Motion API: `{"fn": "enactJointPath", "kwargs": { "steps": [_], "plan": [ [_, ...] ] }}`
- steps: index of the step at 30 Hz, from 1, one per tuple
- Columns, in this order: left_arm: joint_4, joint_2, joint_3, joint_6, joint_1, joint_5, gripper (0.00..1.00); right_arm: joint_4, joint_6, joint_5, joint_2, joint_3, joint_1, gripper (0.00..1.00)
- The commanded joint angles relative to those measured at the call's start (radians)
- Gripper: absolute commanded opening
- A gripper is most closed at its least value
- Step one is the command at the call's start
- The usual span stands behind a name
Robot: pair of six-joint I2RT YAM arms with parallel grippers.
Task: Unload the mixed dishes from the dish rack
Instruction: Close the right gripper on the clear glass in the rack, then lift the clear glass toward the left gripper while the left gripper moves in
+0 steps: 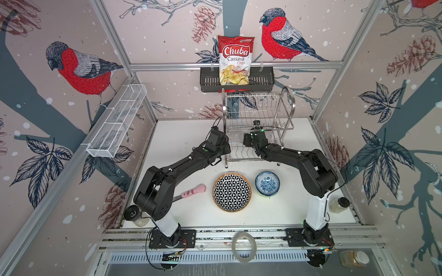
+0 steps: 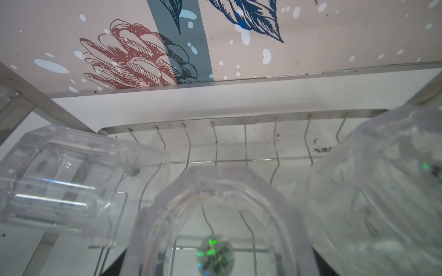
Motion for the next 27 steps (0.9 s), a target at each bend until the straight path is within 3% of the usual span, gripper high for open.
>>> {"fn": "enactJointPath", "kwargs": {
  "steps": [1,17,27],
  "plan": [
    [-0.015,0.001,-0.019,0.013,-0.007,0.038,0.03,0.029,0.033,-0.006,-0.047,-0.033,0.011,0.27],
    [0.037,0.012,-0.039,0.013,-0.015,-0.03,0.1,0.116,0.293,-0.268,-0.201,-0.215,0.017,0.22],
    [0.028,-0.009,-0.046,0.028,-0.015,-0.064,0.29,0.175,0.428,-0.395,-0.28,-0.281,0.004,0.21]
  ]
}}
